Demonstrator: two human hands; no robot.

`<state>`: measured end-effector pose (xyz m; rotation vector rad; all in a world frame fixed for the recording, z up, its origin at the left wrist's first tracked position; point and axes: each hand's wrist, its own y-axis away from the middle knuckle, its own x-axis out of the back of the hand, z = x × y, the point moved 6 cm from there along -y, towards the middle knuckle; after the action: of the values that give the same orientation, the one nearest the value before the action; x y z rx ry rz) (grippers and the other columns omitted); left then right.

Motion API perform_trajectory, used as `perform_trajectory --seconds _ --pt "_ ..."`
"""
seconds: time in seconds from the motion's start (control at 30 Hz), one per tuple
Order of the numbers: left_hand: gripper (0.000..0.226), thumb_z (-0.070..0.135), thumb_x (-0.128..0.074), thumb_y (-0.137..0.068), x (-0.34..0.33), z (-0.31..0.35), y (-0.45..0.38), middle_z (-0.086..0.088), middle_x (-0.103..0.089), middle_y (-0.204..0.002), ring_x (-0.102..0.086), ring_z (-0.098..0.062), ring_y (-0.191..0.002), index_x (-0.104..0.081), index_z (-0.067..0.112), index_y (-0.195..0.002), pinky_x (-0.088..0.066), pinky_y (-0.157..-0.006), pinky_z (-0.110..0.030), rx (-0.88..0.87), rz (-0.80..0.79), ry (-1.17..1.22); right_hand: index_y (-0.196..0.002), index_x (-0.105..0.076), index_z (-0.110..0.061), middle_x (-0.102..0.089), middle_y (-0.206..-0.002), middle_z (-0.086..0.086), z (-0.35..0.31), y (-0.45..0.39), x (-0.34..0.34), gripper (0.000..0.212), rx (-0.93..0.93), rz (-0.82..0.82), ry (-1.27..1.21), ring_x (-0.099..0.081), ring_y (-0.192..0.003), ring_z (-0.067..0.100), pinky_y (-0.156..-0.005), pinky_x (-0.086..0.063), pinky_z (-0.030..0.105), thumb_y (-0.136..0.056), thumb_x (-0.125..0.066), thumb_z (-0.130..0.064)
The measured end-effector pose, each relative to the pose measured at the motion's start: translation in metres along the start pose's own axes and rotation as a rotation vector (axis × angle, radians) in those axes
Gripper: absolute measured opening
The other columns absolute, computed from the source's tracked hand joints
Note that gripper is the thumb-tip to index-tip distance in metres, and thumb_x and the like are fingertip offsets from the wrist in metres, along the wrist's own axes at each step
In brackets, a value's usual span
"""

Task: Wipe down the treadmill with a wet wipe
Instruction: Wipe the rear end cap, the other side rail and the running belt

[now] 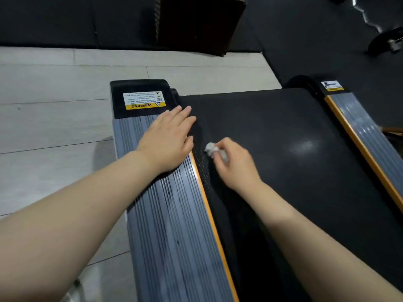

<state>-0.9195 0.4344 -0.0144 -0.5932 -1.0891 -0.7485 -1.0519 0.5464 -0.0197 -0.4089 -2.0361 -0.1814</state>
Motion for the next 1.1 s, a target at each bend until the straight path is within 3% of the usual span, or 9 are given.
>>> perform_trajectory --seconds 0.13,0.2,0.3,0.37,0.53,0.63,0.8,0.87,1.1 --pt "0.052 0.036 -0.023 -0.096 0.006 -0.01 -0.03 -0.006 -0.064 -0.127 -0.051 -0.026 -0.126 -0.063 0.015 -0.121 -0.037 -0.106 -0.044 -0.054 -0.048 -0.134 -0.101 -0.057 -0.017 -0.063 -0.102 -0.003 -0.025 0.002 -0.011 0.01 0.265 -0.221 0.037 -0.061 -0.091 0.018 -0.073 -0.046 0.03 -0.093 -0.055 -0.022" --pt "0.044 0.032 -0.031 -0.096 0.011 -0.015 -0.043 -0.006 -0.067 -0.119 -0.055 -0.027 -0.118 -0.066 0.013 -0.115 -0.04 -0.101 -0.045 -0.087 -0.095 -0.148 -0.099 -0.055 -0.011 -0.065 -0.099 0.005 0.022 -0.022 0.012 0.013 0.03 -0.009 0.16 -0.061 -0.09 0.029 -0.072 -0.046 0.034 -0.095 -0.053 -0.023" --pt "0.048 0.036 -0.035 -0.097 0.007 -0.022 -0.048 -0.006 -0.056 -0.141 -0.038 -0.026 -0.141 -0.062 0.014 -0.13 -0.02 -0.119 -0.042 -0.201 -0.129 -0.18 -0.104 -0.053 -0.006 -0.064 -0.105 0.014 0.096 -0.024 0.061 0.021 -0.591 0.341 0.187 -0.059 -0.098 0.035 -0.069 -0.034 0.032 -0.098 -0.047 -0.024" --pt "0.059 0.042 -0.028 -0.095 0.008 -0.027 -0.044 -0.007 -0.046 -0.151 -0.027 -0.024 -0.148 -0.052 0.014 -0.14 -0.01 -0.123 -0.041 -0.172 -0.131 -0.143 -0.105 -0.054 -0.006 -0.064 -0.106 0.014 0.093 -0.022 0.055 0.019 -0.695 0.4 0.171 -0.059 -0.099 0.033 -0.069 -0.033 0.03 -0.098 -0.046 -0.022" --pt "0.061 0.039 -0.025 -0.097 0.011 -0.028 -0.046 -0.008 -0.039 -0.156 -0.024 -0.023 -0.149 -0.041 0.011 -0.149 -0.01 -0.124 -0.04 -0.118 -0.196 -0.099 -0.103 -0.058 -0.012 -0.062 -0.101 -0.004 -0.029 -0.022 -0.02 0.011 -0.141 -0.03 -0.053 -0.057 -0.09 0.013 -0.077 -0.043 0.027 -0.094 -0.055 -0.016" --pt "0.062 0.038 -0.022 -0.094 0.01 -0.028 -0.047 -0.009 -0.047 -0.151 -0.03 -0.025 -0.147 -0.052 0.012 -0.141 -0.014 -0.124 -0.042 -0.15 -0.257 -0.093 -0.108 -0.059 -0.011 -0.061 -0.106 0.001 -0.022 -0.029 -0.007 0.019 -0.004 -0.175 0.033 -0.057 -0.095 0.019 -0.076 -0.048 0.033 -0.088 -0.058 -0.009" --pt "0.061 0.037 -0.022 -0.094 0.009 -0.028 -0.053 -0.008 -0.046 -0.152 -0.033 -0.025 -0.146 -0.051 0.013 -0.142 -0.017 -0.122 -0.045 -0.129 -0.334 -0.126 -0.103 -0.052 -0.01 -0.062 -0.108 0.009 0.088 -0.035 0.057 0.012 -0.864 0.287 0.103 -0.06 -0.098 0.032 -0.072 -0.038 0.03 -0.095 -0.048 -0.017" --pt "0.061 0.037 -0.023 -0.094 0.007 -0.029 -0.051 -0.008 -0.046 -0.151 -0.034 -0.025 -0.145 -0.053 0.013 -0.141 -0.018 -0.122 -0.046 -0.135 -0.341 -0.128 -0.102 -0.049 -0.009 -0.062 -0.103 0.013 0.078 -0.027 0.042 0.012 -0.993 0.341 0.147 -0.06 -0.094 0.036 -0.07 -0.041 0.035 -0.095 -0.044 -0.018" --pt "0.057 0.034 -0.028 -0.092 0.007 -0.03 -0.052 -0.011 -0.054 -0.144 -0.043 -0.028 -0.139 -0.064 0.012 -0.13 -0.022 -0.119 -0.046 -0.161 -0.33 -0.093 -0.1 -0.057 -0.011 -0.064 -0.093 0.002 -0.04 -0.03 -0.017 0.02 0.037 -0.286 0.069 -0.061 -0.082 0.021 -0.067 -0.051 0.038 -0.087 -0.043 -0.02"
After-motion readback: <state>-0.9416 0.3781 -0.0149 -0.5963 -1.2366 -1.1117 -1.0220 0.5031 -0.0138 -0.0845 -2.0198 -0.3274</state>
